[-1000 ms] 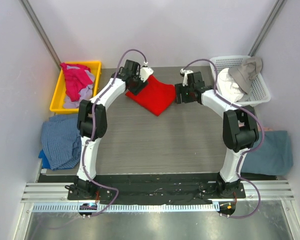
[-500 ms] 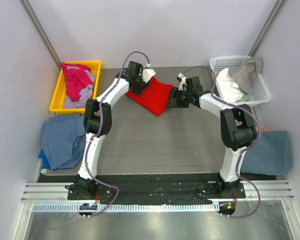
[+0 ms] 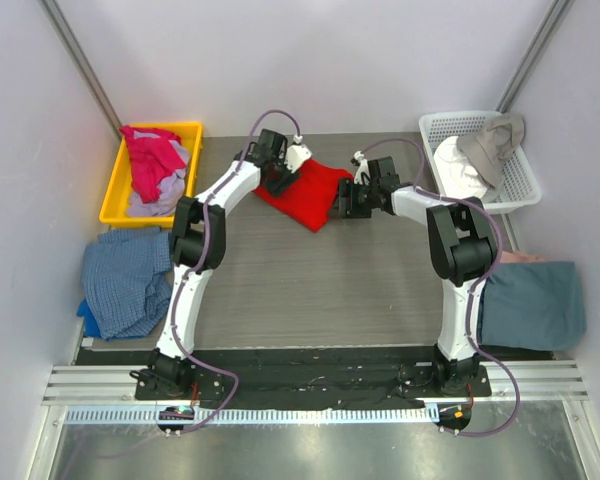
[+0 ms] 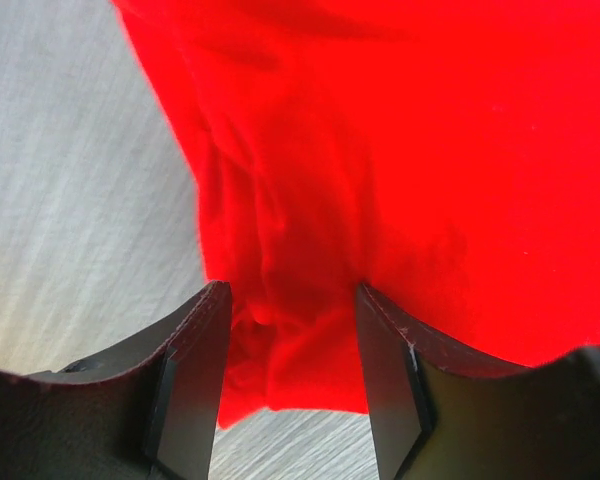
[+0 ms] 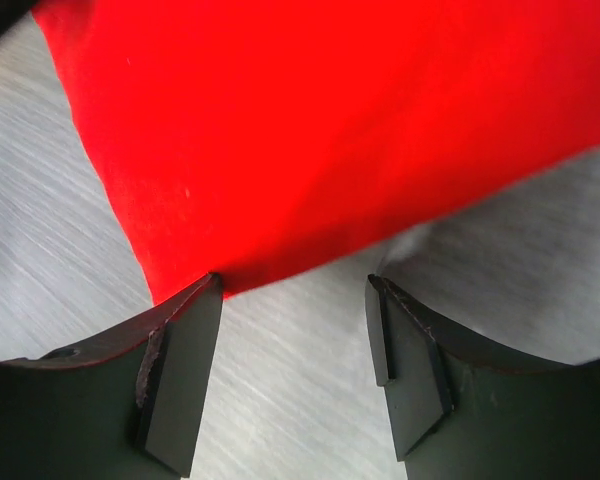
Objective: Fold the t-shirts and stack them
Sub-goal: Put the neatly folded tshirt into the corner of the board with the right arm
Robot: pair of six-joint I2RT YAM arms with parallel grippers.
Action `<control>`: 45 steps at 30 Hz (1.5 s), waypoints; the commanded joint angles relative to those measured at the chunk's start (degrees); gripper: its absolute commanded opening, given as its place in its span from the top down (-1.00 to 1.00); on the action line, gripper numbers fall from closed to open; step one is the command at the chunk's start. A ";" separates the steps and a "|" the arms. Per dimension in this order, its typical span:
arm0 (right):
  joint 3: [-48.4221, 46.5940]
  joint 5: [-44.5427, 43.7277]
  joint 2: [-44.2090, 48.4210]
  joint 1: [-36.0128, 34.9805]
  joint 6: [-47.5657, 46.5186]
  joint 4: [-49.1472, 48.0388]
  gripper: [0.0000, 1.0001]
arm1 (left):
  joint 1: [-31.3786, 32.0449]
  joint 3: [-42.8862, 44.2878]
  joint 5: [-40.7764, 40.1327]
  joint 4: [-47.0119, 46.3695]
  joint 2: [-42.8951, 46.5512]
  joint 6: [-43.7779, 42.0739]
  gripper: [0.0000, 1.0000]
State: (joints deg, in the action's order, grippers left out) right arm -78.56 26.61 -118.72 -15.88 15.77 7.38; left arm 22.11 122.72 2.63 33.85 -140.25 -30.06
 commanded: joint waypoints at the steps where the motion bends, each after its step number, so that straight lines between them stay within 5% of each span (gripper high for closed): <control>1: -3.35 0.72 -1.87 0.15 0.84 -3.51 -0.34 | 0.65 -4.23 -0.08 -0.62 2.08 -0.17 -0.12; 30: -3.44 7.58 -6.53 0.15 7.43 -11.51 -0.23 | 6.63 -23.13 -2.11 -2.38 13.59 -0.35 -0.06; 33: -2.56 7.93 -5.91 0.15 7.08 -11.33 -0.03 | 6.89 -24.28 -2.11 -2.29 14.30 -0.26 -0.05; 37: -2.12 8.11 -5.04 0.06 5.24 -9.14 0.65 | 7.16 -24.89 -3.67 -2.12 14.91 -0.26 -0.05; 40: -1.51 7.32 -3.37 0.15 2.61 -6.16 0.97 | 7.25 -25.07 -4.21 -1.86 15.44 -0.26 -0.04; 45: -1.68 3.98 2.51 0.23 -5.12 3.68 0.98 | 7.42 -24.63 -5.09 -0.72 16.93 0.44 -0.04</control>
State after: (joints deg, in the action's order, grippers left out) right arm -80.60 32.93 -123.46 -15.53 18.02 2.17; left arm 28.88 98.91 -2.50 28.58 -126.87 -30.46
